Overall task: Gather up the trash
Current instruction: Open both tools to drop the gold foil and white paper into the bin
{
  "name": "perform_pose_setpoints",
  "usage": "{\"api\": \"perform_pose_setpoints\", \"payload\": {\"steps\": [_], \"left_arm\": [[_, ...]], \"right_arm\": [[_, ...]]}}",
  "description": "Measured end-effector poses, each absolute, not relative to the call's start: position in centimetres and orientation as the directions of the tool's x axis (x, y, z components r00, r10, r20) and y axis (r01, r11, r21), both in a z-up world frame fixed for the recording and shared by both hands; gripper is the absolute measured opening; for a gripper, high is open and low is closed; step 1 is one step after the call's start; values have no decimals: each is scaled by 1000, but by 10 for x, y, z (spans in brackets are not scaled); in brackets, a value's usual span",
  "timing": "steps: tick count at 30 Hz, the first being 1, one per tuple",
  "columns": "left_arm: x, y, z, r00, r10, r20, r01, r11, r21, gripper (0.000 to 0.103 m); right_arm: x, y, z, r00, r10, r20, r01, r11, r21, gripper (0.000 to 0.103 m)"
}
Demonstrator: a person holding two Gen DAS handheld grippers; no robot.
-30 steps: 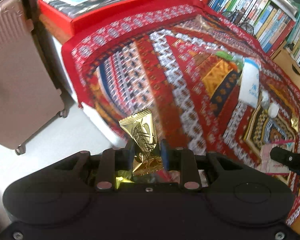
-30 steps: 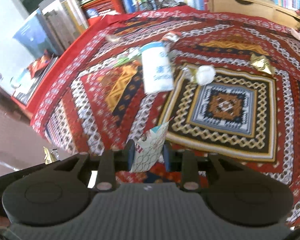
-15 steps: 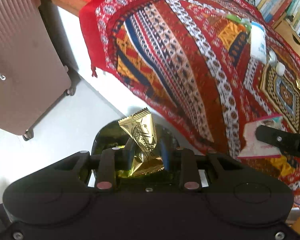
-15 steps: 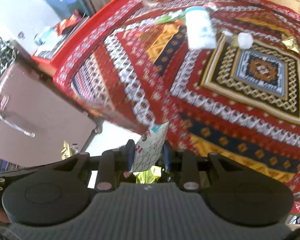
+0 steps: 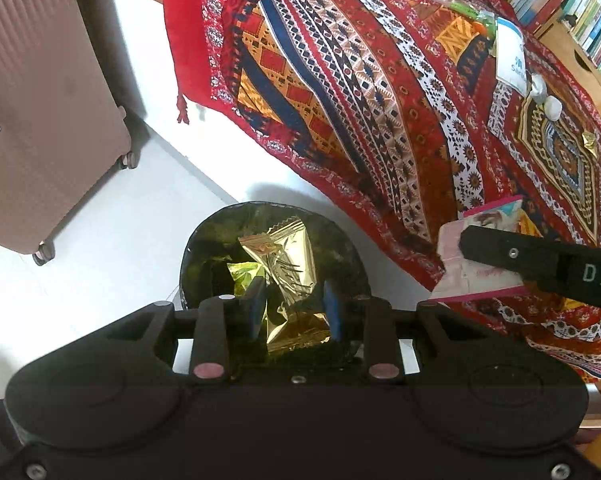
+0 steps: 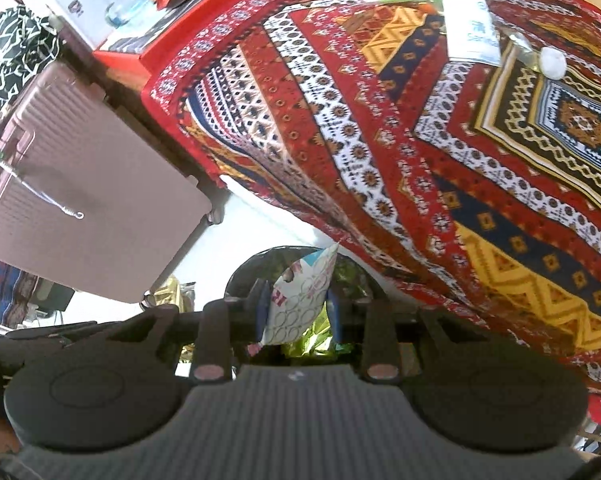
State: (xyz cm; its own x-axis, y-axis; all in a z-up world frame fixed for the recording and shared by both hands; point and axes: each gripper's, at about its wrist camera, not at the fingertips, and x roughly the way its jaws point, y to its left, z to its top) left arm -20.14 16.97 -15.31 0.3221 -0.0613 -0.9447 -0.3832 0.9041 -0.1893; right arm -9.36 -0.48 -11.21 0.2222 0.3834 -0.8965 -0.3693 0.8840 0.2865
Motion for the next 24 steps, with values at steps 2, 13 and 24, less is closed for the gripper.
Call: {"api": "perform_pose_setpoints", "payload": {"steps": [2,13,24], "left_arm": [[-202,171,-152,325,-62,-944,-380,905,-191,40],[-200,177,-145,349,-26,-937,-389,905,-170,77],[-189,179,-120,413,-14,-910,-371,911,-183,79]], "right_arm": [[-94,-2,-112,223,386,-895,-376,881,286,39],[-89,5,-107,244,397,-885,-371,881,294,67],[-81,-6,-89,314,382,-869,-320,904,282,69]]}}
